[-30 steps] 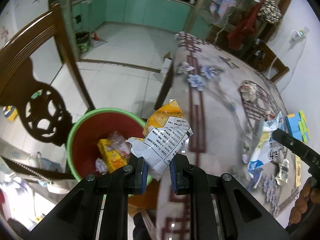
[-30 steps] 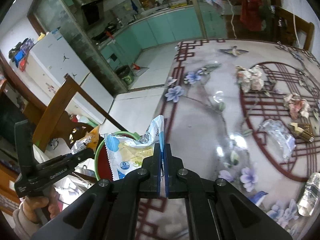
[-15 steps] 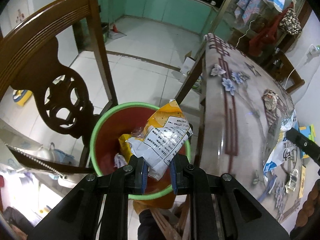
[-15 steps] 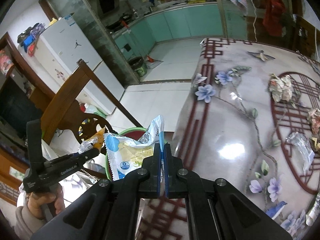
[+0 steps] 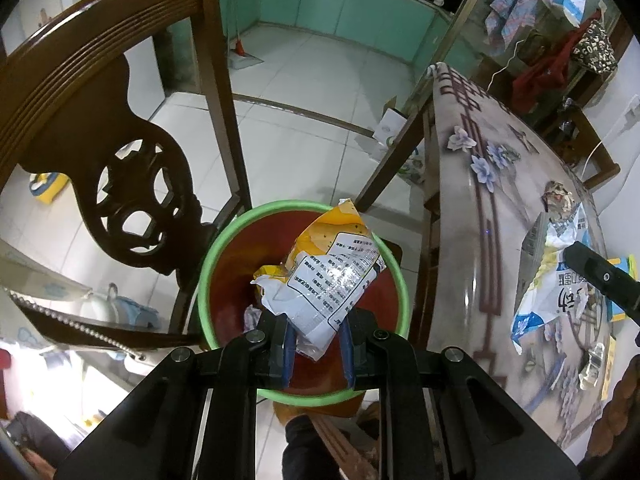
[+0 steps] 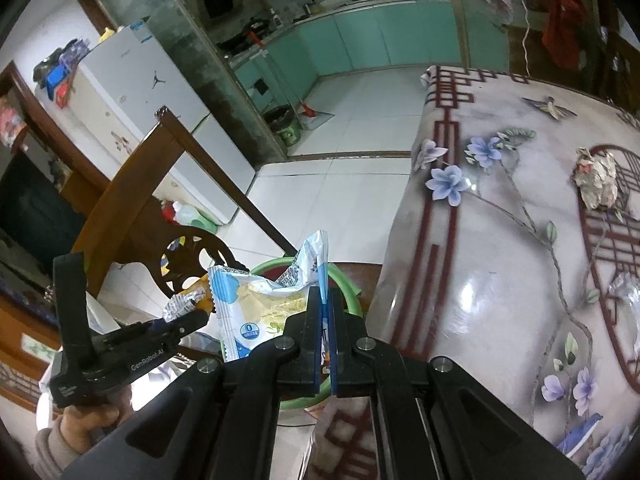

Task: Collect trash
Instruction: 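Carry wrapper and snack bag over the red bin and release both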

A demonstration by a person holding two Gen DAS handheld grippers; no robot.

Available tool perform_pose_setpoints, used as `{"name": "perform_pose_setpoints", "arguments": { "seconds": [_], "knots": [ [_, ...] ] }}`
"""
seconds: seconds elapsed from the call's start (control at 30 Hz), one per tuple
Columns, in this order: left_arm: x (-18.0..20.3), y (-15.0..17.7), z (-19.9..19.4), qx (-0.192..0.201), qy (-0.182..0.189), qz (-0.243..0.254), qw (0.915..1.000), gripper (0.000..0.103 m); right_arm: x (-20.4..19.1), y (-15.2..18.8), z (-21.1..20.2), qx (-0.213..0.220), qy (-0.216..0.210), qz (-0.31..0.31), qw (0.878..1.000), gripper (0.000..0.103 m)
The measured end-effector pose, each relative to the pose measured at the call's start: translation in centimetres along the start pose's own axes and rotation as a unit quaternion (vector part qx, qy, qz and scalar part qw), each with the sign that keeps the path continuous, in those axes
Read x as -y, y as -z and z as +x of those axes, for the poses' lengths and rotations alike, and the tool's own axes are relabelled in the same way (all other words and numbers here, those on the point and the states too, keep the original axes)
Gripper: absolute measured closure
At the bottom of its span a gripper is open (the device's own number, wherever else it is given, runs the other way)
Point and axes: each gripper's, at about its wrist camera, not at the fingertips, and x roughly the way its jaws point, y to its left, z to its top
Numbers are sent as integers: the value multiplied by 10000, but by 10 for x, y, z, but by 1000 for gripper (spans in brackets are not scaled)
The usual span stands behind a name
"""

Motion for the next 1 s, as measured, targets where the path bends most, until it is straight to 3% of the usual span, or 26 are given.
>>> {"name": "perform_pose_setpoints", "arguments": {
  "seconds": [0.6, 0.67, 0.7, 0.73, 0.77, 0.8, 0.87, 1.0],
  "knots": [
    [-19, -8, 18, -162, -78, -8, 9998, 85, -20, -2, 25, -26, 235, -120, 9996, 101],
    [-21, -9, 19, -159, -106, -17, 9998, 80, -23, -3, 27, -9, 291, -144, 9995, 101],
    [-22, -10, 19, -146, -128, -33, 9998, 67, -24, -3, 28, 5, 291, -148, 9995, 100],
    [-23, -11, 18, -133, -151, -57, 9998, 43, -25, -3, 29, 4, 241, -151, 9996, 99],
    [-24, -11, 15, -68, -172, -95, 9998, 32, -26, -3, 30, -6, 204, -147, 9997, 92],
    [-25, -12, 10, 54, -182, -121, 9997, 26, -27, -3, 31, -19, 183, -135, 9997, 78],
    [-24, -13, 4, 192, -187, -108, 9996, 26, -26, -2, 29, 73, 155, -80, 9998, 61],
    [-24, -16, -3, 287, -257, -140, 9992, 26, -24, -4, 23, 161, 128, -53, 9998, 60]
  ]
}}
